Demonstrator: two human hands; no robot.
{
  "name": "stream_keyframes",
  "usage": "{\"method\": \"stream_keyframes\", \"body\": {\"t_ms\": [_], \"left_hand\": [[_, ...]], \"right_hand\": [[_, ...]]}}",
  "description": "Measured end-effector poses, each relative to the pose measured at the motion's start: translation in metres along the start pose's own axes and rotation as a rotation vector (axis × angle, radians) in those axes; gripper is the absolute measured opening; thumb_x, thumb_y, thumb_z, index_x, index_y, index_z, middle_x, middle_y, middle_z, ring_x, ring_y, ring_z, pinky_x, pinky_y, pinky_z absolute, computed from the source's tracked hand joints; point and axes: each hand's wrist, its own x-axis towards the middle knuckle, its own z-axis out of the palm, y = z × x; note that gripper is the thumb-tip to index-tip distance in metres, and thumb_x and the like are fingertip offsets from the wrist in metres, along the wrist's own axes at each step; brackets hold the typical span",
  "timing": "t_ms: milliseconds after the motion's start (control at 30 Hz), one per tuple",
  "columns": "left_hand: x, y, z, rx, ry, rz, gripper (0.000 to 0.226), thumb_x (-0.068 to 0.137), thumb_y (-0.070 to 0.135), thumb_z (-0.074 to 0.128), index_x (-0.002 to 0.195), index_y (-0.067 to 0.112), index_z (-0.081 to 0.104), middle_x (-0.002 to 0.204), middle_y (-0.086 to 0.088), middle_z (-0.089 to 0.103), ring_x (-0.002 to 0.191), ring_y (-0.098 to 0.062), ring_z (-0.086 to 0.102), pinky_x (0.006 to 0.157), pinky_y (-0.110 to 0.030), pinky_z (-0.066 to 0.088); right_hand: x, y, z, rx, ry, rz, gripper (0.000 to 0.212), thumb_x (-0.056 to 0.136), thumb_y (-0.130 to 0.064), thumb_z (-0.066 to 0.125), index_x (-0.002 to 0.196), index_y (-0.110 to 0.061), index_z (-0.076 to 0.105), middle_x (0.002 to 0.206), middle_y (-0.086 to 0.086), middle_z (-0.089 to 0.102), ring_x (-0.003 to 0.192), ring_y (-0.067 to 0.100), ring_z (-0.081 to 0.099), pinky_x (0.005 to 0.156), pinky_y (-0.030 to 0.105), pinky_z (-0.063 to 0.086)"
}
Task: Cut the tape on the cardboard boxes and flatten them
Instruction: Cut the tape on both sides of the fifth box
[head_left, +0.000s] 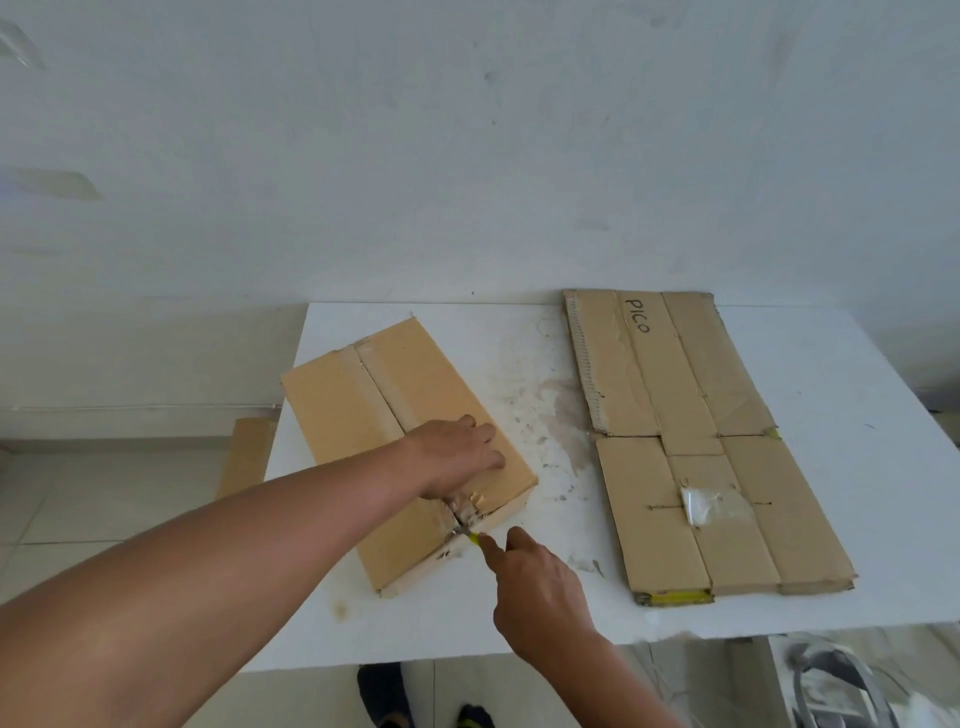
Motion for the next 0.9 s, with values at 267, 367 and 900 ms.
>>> {"method": "stream_keyframes", "body": {"t_ms": [267, 367, 900], "left_hand": [[0.013, 0.022, -0.011, 0.263, -0.011, 0.208, 0.075, 0.091, 0.001, 0.064, 0.154, 0.012, 0.023, 0.145, -0.023, 0.036, 0.129, -0.045, 0.043, 0.083, -0.044, 0.053], [0.011, 0.027, -0.009, 0.278, -0.052, 0.217, 0.098, 0.086, -0.005, 0.068, 0.159, 0.009, 0.005, 0.159, -0.033, 0.014, 0.142, -0.053, 0.028, 0.1, -0.048, 0.049], [0.003, 0.024, 0.011, 0.165, -0.044, 0.171, 0.097, 0.081, -0.012, 0.064, 0.157, 0.006, 0.006, 0.165, -0.023, -0.007, 0.151, -0.048, 0.007, 0.089, -0.047, 0.053]], "right_hand": [[0.004, 0.001, 0.0, 0.008, 0.014, 0.028, 0.069, 0.091, 0.002, 0.047, 0.151, -0.028, 0.034, 0.096, -0.002, 0.036, 0.079, 0.023, 0.042, 0.067, 0.031, 0.039], [0.004, 0.003, 0.001, 0.034, 0.013, 0.025, 0.071, 0.09, 0.002, 0.046, 0.152, -0.03, 0.032, 0.098, -0.003, 0.036, 0.08, 0.023, 0.042, 0.067, 0.031, 0.038], [0.011, 0.018, 0.019, -0.12, 0.211, -0.068, 0.071, 0.067, -0.003, 0.074, 0.128, -0.037, 0.065, 0.079, -0.007, 0.051, 0.06, 0.014, 0.037, 0.049, 0.026, 0.032]]}}
